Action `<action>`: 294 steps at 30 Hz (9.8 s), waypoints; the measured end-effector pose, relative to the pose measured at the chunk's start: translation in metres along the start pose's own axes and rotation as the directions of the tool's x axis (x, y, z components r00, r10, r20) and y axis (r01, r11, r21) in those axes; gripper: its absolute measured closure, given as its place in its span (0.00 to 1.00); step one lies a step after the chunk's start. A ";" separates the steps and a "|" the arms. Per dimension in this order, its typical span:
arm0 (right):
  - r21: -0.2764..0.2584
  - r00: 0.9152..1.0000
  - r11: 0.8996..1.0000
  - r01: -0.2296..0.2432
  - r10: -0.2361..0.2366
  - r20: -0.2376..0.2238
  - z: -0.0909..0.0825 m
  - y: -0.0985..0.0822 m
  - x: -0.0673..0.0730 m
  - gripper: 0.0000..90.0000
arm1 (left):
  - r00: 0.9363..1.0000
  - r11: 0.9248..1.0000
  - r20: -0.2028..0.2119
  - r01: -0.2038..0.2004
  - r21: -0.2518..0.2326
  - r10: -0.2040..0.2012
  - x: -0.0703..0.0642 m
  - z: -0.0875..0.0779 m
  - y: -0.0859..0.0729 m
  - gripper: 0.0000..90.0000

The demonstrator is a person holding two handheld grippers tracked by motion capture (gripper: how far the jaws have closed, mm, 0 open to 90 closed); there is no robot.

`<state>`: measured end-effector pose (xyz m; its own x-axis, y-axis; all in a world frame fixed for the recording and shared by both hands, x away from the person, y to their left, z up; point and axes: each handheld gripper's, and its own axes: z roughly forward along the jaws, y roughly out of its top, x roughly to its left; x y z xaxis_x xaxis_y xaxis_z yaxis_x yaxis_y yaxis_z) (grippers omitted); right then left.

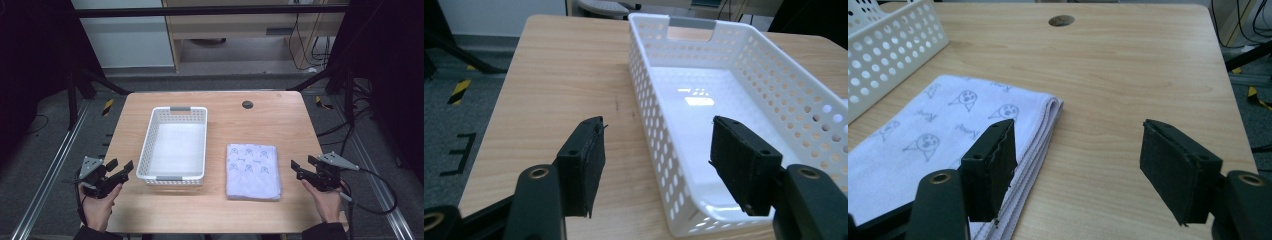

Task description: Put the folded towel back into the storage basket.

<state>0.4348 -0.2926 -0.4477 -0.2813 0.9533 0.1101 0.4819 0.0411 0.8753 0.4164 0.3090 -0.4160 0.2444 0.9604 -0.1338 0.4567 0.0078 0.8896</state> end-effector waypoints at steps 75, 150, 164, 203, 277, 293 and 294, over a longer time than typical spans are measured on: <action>0.063 0.996 0.996 0.061 -0.057 -0.068 0.044 0.049 0.018 0.35 | 0.903 0.947 0.363 -0.294 0.132 0.230 -0.253 0.097 -0.019 0.59; 0.249 0.981 0.968 -0.034 0.080 -0.179 0.100 -0.006 0.026 0.84 | 0.936 0.941 0.334 -0.207 0.266 0.111 -0.263 0.132 -0.062 0.82; 0.119 0.971 0.992 -0.038 0.064 -0.230 0.063 0.019 0.031 0.84 | 0.918 0.958 0.376 -0.211 0.196 0.126 -0.259 0.114 -0.043 0.85; -0.063 0.981 0.997 0.036 -0.047 -0.191 0.015 0.102 0.074 0.85 | 0.893 0.959 0.382 -0.280 0.053 0.239 -0.239 0.062 0.047 0.85; -0.055 0.950 0.982 0.179 -0.187 -0.248 0.122 0.155 0.258 0.84 | 0.972 0.982 0.161 -0.179 0.051 0.169 -0.059 0.022 0.069 0.84; 0.006 0.951 0.984 0.178 -0.170 -0.257 0.158 0.130 0.269 0.84 | 0.978 0.977 0.142 -0.171 0.127 0.153 -0.039 0.044 0.045 0.84; 0.011 0.952 0.984 0.176 -0.167 -0.257 0.160 0.129 0.270 0.84 | 0.978 0.976 0.142 -0.173 0.132 0.155 -0.039 0.044 0.044 0.84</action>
<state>0.5538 0.0181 -0.3804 -0.5620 0.8233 0.0794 0.4336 0.2115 0.8760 0.4648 0.2599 -0.3911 0.4312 0.9005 -0.0555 0.5159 -0.1957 0.8340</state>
